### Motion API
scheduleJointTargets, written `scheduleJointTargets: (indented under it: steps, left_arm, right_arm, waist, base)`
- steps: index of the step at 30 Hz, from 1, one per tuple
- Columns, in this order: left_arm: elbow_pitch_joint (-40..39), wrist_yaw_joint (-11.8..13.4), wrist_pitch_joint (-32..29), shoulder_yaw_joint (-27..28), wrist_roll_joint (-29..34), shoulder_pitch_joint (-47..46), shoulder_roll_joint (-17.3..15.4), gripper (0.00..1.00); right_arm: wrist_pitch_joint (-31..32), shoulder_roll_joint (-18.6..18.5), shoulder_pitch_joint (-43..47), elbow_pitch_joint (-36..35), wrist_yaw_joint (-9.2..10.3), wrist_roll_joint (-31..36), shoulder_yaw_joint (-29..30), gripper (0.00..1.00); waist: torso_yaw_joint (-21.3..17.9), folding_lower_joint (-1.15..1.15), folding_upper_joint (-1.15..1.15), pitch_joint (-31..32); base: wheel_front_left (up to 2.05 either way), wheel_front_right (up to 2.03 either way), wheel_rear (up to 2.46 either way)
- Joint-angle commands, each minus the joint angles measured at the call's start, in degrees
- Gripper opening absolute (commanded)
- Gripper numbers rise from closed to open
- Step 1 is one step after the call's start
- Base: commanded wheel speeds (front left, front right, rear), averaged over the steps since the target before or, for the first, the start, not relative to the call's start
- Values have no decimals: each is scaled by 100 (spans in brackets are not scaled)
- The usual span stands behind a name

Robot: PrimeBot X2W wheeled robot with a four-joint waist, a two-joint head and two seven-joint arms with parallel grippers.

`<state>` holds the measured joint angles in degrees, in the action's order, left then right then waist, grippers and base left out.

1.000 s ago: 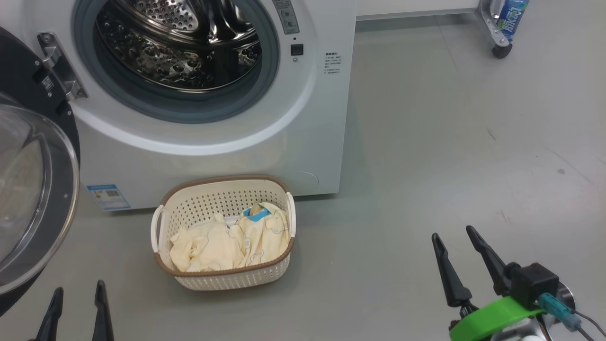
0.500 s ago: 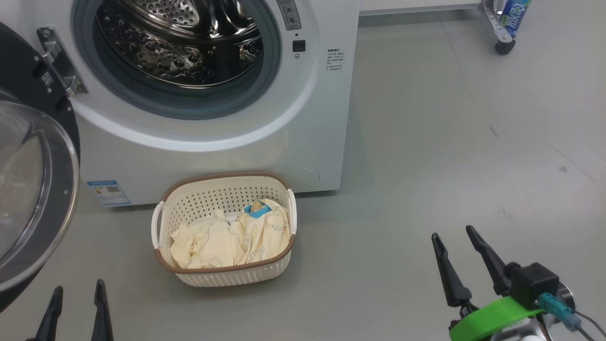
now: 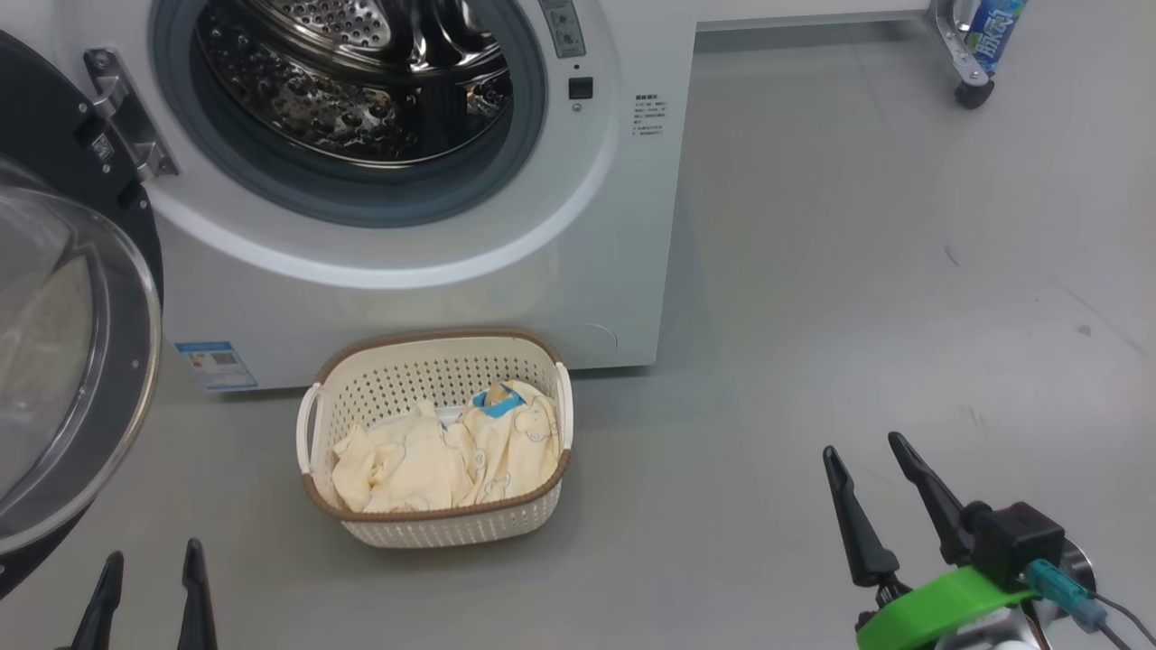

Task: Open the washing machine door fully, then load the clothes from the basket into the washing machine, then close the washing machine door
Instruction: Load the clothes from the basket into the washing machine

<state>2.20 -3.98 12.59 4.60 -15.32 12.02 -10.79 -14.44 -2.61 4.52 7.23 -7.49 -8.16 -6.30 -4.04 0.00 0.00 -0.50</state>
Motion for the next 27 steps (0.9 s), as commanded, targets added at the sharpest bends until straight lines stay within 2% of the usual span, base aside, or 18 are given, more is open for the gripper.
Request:
scheduleJointTargets:
  steps: [1,15,27]
  left_arm:
    - [-136,24,65,187,-40,-295,-125,100]
    - [-157,81,175,245,-91,-372,-127,100]
    - [-96,41,213,203,-112,-382,-123,100]
  right_arm:
    - [-56,-27,-200,-167,0,-6,-132,100]
    - [-56,-27,-280,-184,0,-13,-152,100]
    - [-56,-27,-293,-202,0,-54,-140,100]
  waist:
    - [23,0,0,-16]
    - [110,0,0,-177]
    - [79,0,0,-255]
  base:
    - [139,-139,0]
    - [179,-177,-2]
    - [50,-50,0]
